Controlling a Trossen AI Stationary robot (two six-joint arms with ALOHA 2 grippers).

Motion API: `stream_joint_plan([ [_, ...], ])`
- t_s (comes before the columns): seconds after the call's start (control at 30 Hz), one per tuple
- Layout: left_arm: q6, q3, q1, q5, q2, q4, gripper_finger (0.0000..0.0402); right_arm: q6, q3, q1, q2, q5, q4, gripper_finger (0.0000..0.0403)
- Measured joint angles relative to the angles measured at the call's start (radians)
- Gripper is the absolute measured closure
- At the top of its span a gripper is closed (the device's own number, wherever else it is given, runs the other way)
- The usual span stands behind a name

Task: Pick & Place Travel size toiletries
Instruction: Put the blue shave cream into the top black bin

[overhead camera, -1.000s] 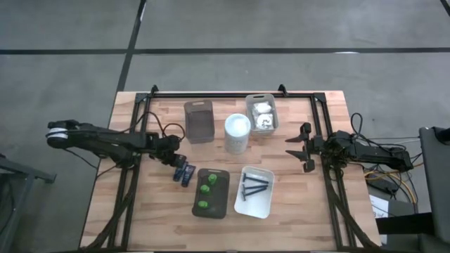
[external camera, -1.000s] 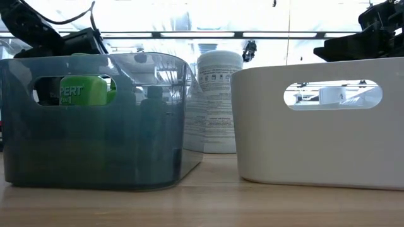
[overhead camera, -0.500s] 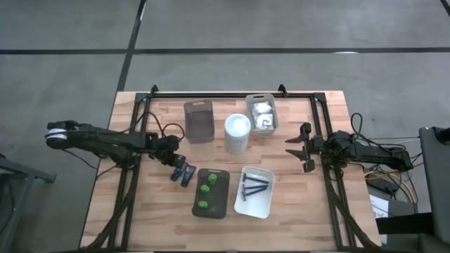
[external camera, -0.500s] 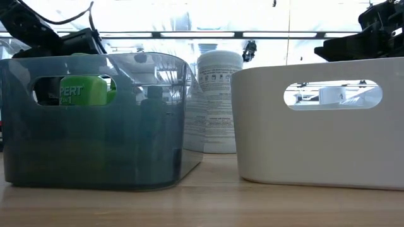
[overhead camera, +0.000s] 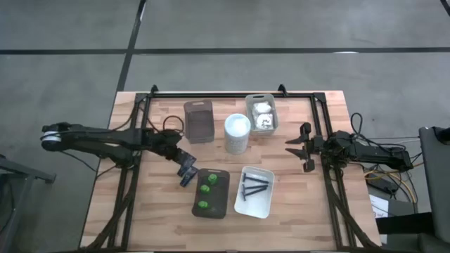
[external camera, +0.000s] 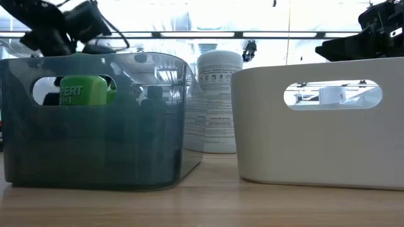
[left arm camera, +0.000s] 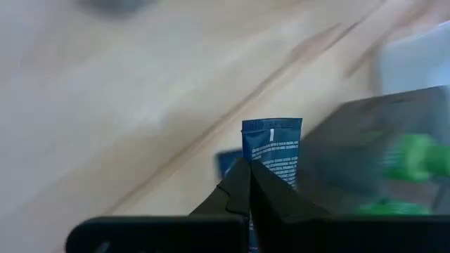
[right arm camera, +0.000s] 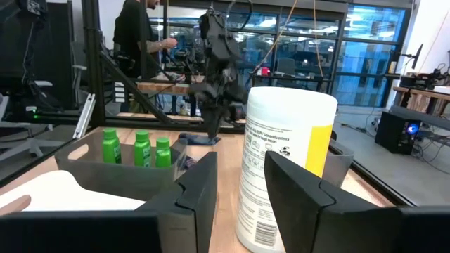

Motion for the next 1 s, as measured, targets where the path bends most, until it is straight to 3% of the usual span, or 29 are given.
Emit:
stream_joint_plan([
  [0.37, 0.306, 0.094, 0.001, -0.286, -0.135, 0.016, 0.0401, 0.0, 0.0, 0.0, 0.0, 0.0, 0.0, 0.0319],
  [0.5, 0.487, 0.102, 0.003, -0.393, -0.146, 0.102, 0.0401, 0.0, 0.0, 0.0, 0.0, 0.0, 0.0, 0.0332],
  [0.63, 0.665, 0.096, 0.009, -0.434, -0.139, 0.261, 0.0401, 0.0, 0.0, 0.0, 0.0, 0.0, 0.0, 0.0344],
  [1.0, 0.918, 0.092, 0.089, -0.559, -0.062, 0.473, 0.0401, 0.0, 0.0, 0.0, 0.0, 0.0, 0.0, 0.035],
])
